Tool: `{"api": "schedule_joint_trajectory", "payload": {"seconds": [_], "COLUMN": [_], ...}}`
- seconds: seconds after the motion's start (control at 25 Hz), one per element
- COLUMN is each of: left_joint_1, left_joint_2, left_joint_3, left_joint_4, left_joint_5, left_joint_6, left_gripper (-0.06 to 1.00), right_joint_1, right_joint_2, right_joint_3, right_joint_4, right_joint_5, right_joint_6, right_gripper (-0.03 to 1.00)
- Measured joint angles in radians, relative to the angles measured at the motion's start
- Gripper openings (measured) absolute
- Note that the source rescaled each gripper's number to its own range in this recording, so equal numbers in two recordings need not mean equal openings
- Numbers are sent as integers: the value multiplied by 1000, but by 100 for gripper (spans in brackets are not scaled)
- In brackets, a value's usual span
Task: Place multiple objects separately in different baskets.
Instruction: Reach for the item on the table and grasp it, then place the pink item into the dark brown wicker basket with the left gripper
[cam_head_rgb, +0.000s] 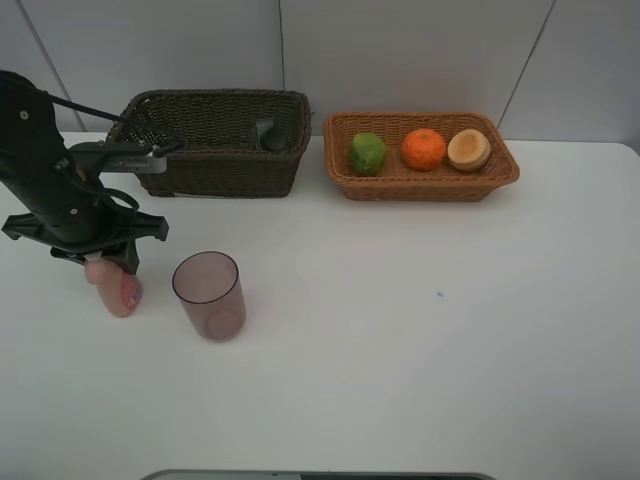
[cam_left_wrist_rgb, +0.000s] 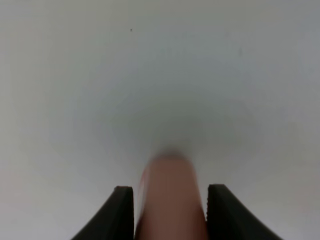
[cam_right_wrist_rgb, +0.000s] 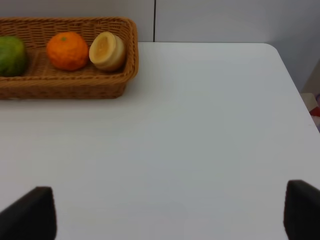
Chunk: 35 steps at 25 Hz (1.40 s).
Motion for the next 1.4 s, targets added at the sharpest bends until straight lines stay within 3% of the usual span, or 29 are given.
{"api": "schedule_joint_trajectory", "payload": {"seconds": [0.6,0.96,1.28,1.4], "left_joint_1": [0,0,0,0], "left_joint_2": [-43,-142,-86,-7], "left_joint_3": [-28,-306,-510,-571], "left_joint_4": [0,11,147,154], "left_joint_5": [27,163,129,86], "left_joint_6": [0,1,-35,-46], "left_gripper": [39,39,39,39], "right_joint_1": [0,0,0,0], "right_joint_2": [0,0,0,0], "right_joint_3": [0,0,0,0], "right_joint_4": [0,0,0,0], "right_joint_5": [0,0,0,0], "right_joint_6": [0,0,0,0], "right_gripper": [92,92,92,92]}}
